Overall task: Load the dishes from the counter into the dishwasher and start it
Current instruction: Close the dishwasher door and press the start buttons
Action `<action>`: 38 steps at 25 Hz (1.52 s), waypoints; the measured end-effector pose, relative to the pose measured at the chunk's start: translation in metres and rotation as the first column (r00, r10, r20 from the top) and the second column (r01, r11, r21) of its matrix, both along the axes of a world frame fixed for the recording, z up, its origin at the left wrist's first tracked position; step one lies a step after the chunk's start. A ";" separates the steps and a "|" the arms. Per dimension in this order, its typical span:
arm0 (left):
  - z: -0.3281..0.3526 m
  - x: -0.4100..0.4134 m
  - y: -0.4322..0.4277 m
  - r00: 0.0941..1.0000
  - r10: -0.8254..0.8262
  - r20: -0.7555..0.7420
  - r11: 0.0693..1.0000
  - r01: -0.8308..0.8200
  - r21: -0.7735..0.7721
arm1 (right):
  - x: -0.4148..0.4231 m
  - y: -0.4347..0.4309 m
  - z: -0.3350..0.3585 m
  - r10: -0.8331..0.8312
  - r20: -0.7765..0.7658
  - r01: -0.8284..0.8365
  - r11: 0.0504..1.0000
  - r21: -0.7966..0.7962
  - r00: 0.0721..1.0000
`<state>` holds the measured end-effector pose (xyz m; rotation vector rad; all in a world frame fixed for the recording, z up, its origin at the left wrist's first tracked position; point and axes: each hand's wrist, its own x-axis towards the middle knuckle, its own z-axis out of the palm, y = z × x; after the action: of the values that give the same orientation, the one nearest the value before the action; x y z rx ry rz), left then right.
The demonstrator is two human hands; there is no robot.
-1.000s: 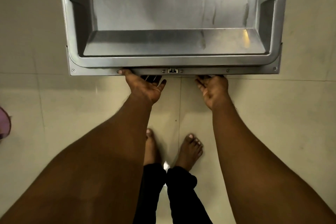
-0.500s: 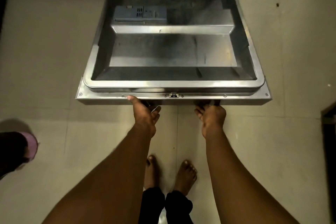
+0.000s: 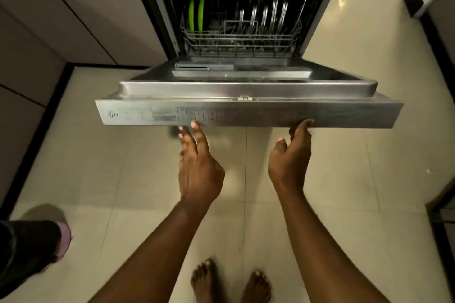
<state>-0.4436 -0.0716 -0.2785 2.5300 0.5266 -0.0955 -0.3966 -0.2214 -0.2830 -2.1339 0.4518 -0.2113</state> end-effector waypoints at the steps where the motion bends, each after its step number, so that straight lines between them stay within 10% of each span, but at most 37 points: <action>1: 0.009 0.015 0.003 0.999 0.006 0.040 0.993 -0.010 0.118 | 0.014 -0.003 0.008 0.052 0.103 -0.037 0.990 -0.134 0.993; 8: 0.051 0.098 0.030 0.966 -0.109 0.234 0.903 -0.002 0.429 | 0.107 -0.033 0.044 0.291 0.375 0.027 0.759 -0.651 0.880; 23: 0.128 0.244 0.055 0.916 -0.177 0.360 0.854 -0.039 0.518 | 0.263 -0.018 0.108 0.282 0.547 0.188 0.737 -0.649 0.788; 38: 0.130 0.409 0.093 0.702 -0.251 0.667 0.776 -0.266 0.572 | 0.443 -0.003 0.111 0.162 0.870 0.488 0.773 -0.406 0.467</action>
<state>-0.0346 0.0213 -0.1481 2.8756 0.2470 1.2575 0.0467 -0.2246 -0.1721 -2.1943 -0.0699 -1.7396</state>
